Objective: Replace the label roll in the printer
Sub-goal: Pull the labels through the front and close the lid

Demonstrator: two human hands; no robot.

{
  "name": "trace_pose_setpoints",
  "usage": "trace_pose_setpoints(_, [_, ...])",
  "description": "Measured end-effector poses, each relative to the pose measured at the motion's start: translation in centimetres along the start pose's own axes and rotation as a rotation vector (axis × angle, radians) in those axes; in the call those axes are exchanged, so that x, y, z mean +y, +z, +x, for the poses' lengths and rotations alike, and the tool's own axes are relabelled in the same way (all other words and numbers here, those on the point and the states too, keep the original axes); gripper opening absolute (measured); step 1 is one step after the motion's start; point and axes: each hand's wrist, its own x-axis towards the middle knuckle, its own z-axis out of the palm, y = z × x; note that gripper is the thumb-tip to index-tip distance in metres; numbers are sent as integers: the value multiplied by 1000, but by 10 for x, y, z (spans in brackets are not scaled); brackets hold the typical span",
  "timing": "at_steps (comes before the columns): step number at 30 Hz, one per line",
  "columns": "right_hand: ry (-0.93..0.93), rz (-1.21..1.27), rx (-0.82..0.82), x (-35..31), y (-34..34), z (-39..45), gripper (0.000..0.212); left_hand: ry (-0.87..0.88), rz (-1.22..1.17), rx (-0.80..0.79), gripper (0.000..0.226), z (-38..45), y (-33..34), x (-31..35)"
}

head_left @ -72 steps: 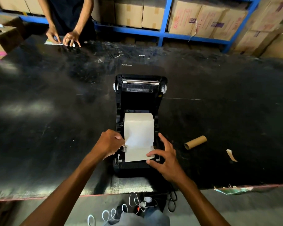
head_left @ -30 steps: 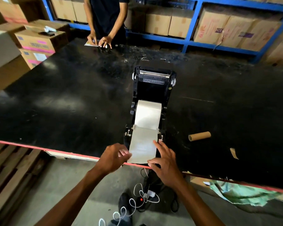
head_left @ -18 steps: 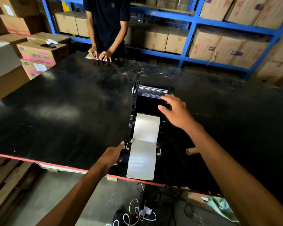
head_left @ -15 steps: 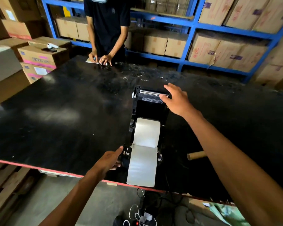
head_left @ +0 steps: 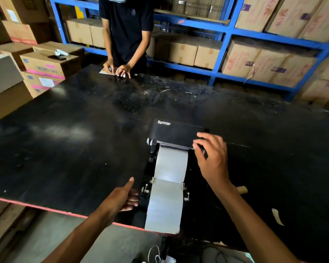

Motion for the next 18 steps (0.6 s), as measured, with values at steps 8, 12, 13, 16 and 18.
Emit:
trace_pose_setpoints(8, [107, -19, -137, -2, -5, -80, 59, -91, -98, -10, 84, -3, 4, -1])
trace_pose_setpoints(12, [142, -41, -237, 0, -7, -102, 66, -99, -100, -7, 105, -9, 4, 0])
trace_pose_setpoints(13, [157, -44, -267, 0, -8, -108, 70, -89, -101, -9, 106, -10, 5, 0])
trace_pose_setpoints(16, [225, -38, -319, 1, -5, -126, 87, -61, -69, -21, 121, -12, 7, 1])
trace_pose_setpoints(18, [325, 19, -302, 0, -3, -134, 95, -45, -28, -30, 123, -12, 8, 1])
